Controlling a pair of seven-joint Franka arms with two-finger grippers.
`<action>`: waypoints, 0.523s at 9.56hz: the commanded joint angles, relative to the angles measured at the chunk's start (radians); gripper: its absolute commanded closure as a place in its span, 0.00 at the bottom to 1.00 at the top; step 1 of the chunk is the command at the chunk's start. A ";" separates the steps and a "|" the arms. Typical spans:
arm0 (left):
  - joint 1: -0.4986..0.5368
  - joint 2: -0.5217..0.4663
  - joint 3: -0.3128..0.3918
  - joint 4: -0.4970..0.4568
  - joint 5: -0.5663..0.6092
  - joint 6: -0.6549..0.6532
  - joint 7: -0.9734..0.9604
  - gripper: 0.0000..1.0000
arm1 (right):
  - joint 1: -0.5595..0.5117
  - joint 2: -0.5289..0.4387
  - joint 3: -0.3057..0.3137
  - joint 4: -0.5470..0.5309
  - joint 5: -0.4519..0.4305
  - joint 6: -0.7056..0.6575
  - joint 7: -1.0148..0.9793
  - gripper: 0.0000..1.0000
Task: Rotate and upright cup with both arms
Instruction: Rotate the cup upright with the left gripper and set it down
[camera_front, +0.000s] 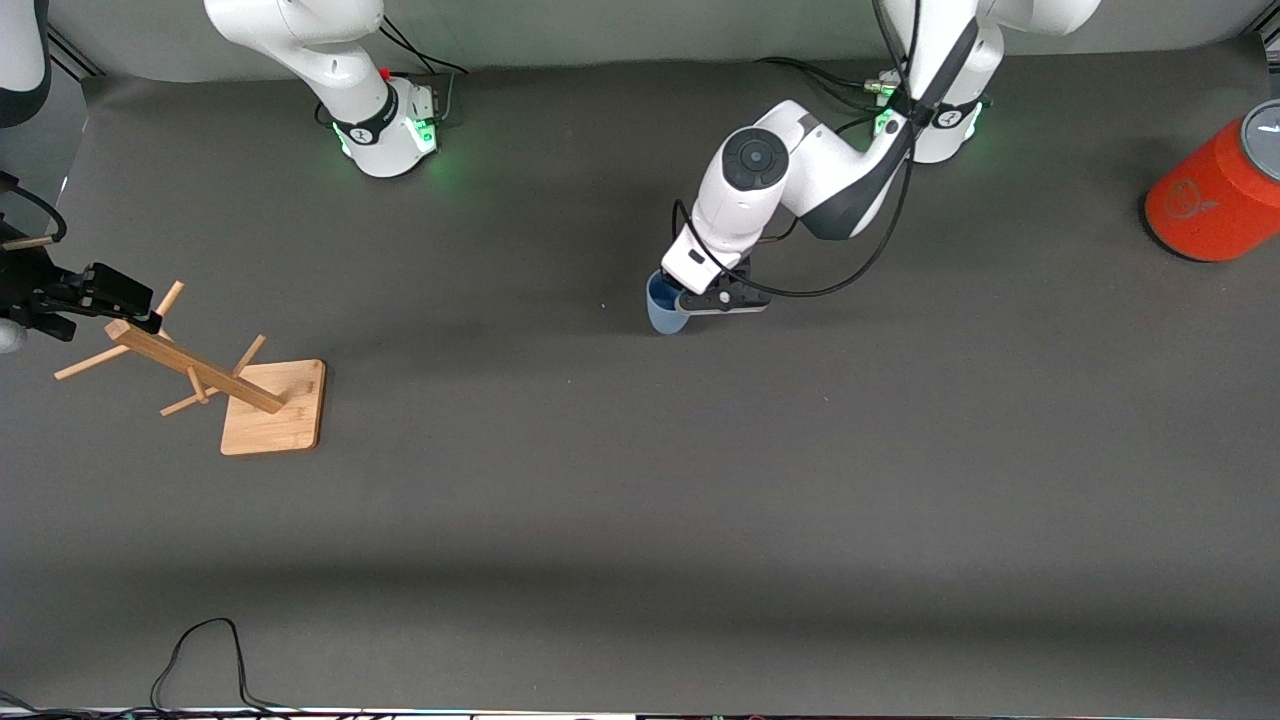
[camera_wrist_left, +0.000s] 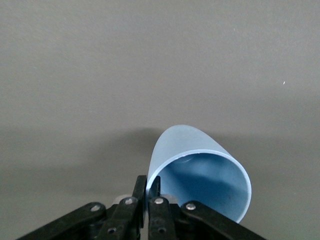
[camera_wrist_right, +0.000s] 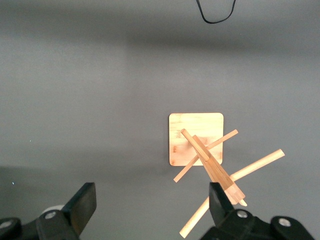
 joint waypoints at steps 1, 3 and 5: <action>-0.025 0.049 0.006 -0.004 -0.001 0.055 0.000 1.00 | 0.000 0.000 -0.001 0.012 -0.005 -0.007 -0.007 0.00; -0.034 0.055 0.008 0.007 0.001 0.040 -0.015 0.17 | 0.000 0.000 -0.001 0.009 0.003 -0.017 -0.004 0.00; -0.026 0.041 0.010 0.018 0.002 0.005 -0.017 0.00 | 0.002 0.000 -0.001 0.010 0.007 -0.055 0.045 0.00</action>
